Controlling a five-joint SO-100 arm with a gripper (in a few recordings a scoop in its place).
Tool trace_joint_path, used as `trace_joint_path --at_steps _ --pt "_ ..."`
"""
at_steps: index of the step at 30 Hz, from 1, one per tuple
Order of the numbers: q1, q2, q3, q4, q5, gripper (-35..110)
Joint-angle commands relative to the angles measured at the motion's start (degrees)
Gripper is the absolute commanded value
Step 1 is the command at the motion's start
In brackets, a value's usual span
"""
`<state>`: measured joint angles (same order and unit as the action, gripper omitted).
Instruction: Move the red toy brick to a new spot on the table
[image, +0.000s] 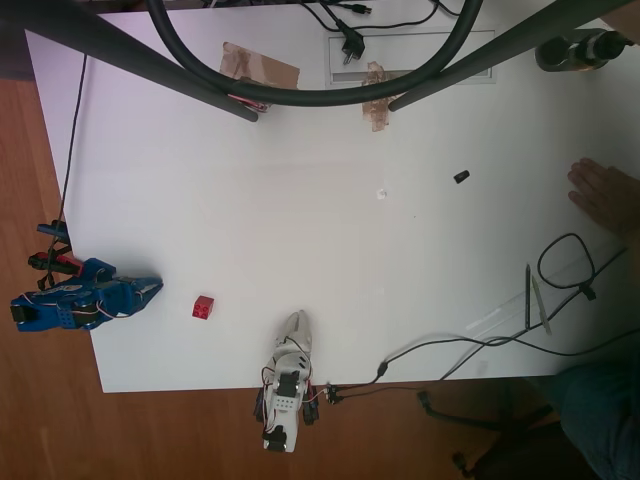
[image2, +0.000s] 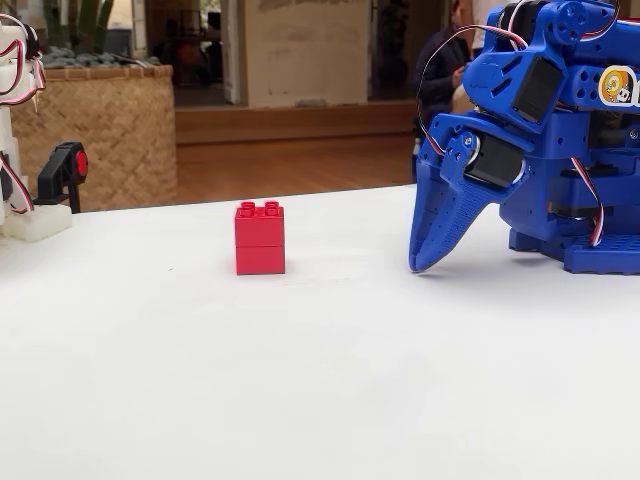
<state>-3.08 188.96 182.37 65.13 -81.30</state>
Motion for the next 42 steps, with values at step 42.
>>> trace_joint_path --at_steps 42 --pt "16.7 -50.2 -22.9 -53.5 -12.1 31"
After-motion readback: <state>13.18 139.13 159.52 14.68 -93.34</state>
